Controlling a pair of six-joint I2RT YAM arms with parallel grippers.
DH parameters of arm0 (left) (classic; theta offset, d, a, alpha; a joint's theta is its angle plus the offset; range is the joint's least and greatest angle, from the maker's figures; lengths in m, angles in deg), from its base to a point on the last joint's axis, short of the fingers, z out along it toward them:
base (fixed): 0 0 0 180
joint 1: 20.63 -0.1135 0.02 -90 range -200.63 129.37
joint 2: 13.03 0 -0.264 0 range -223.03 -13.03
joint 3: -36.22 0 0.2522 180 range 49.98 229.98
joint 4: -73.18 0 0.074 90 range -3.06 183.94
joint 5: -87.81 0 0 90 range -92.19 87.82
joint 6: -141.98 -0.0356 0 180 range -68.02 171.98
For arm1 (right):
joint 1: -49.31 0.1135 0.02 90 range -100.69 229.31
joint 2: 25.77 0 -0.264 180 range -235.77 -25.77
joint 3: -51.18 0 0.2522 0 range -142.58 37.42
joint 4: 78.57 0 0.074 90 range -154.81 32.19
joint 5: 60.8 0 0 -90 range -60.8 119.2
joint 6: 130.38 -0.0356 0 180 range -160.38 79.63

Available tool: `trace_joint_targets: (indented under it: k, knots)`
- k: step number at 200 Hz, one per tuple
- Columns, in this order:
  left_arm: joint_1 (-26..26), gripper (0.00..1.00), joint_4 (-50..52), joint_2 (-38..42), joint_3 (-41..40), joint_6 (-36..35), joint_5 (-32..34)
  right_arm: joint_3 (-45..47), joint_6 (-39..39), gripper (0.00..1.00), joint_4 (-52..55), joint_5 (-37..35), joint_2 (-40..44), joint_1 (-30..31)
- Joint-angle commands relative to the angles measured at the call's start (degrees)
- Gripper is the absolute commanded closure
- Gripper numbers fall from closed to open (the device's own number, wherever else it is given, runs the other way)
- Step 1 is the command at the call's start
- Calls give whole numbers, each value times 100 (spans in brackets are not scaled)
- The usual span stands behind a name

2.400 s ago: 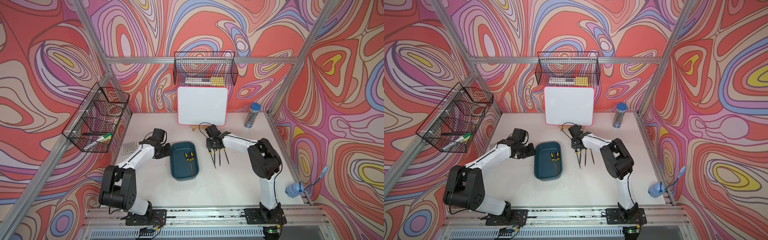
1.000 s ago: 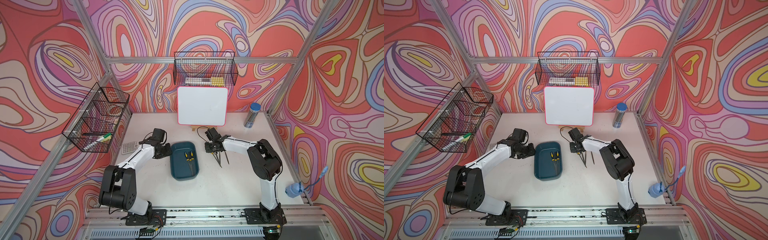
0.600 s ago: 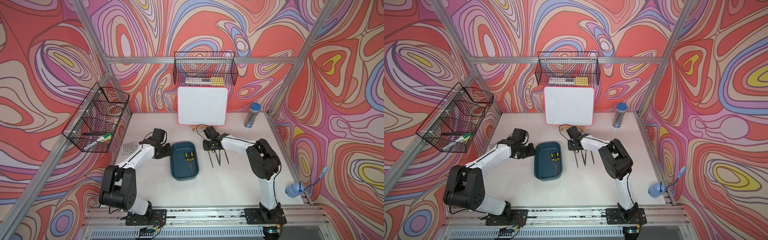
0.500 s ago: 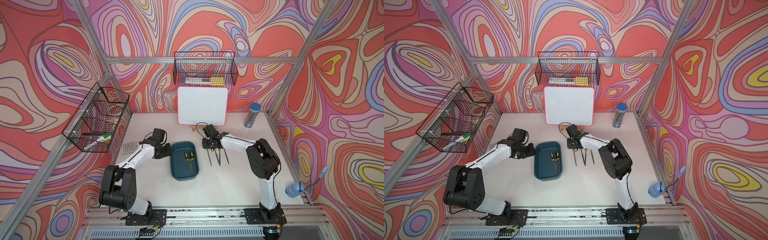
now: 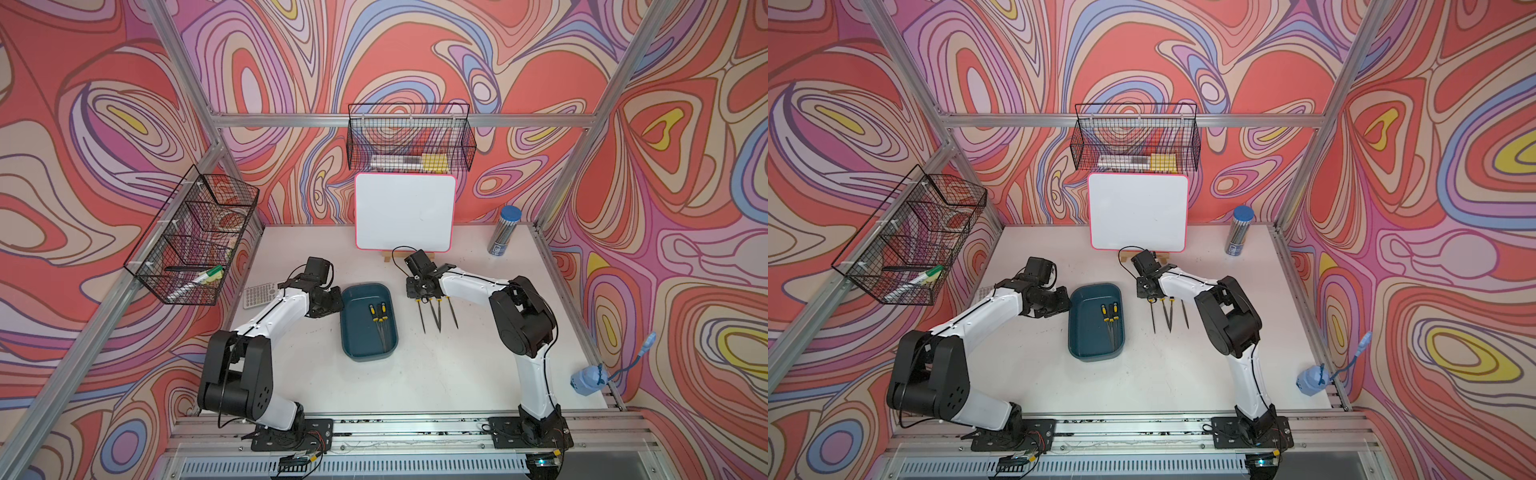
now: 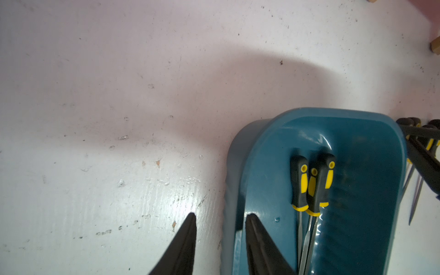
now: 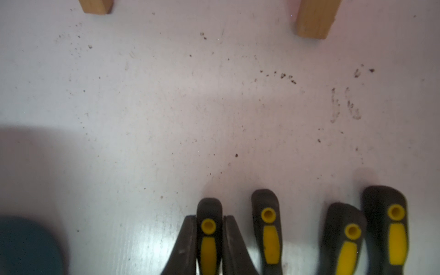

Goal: Take the file tool out of the storage box
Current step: Adjust the file tool at the center of the board, then pick up the file tool from the storage box.

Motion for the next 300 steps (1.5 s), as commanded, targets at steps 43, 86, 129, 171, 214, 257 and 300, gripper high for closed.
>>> trace_joint_targets:
  k: [43, 86, 129, 171, 214, 257, 300]
  knots:
    - [-38, 61, 118, -34, -51, -52, -8, -21, 148, 61, 59, -179, 102, -36]
    - [-38, 61, 87, -5, -35, -1, -53, -86, 425, 57, -488, 125, 587, 181]
    - [-38, 61, 84, 1, -12, 27, -45, -372, 727, 59, -712, 313, 659, 917]
    - [-38, 61, 88, 4, -18, 36, -41, -740, 512, 61, -462, 455, 158, 1420]
    - [-38, 61, 156, 29, -2, 1, 14, -1160, 300, 61, 121, 284, -341, 1524]
    - [-38, 61, 166, 12, 25, -8, 5, -1335, 380, 61, 370, 410, -556, 1533]
    - [-38, 61, 140, -29, 44, 17, -38, -1404, 441, 61, 519, 424, -668, 1552]
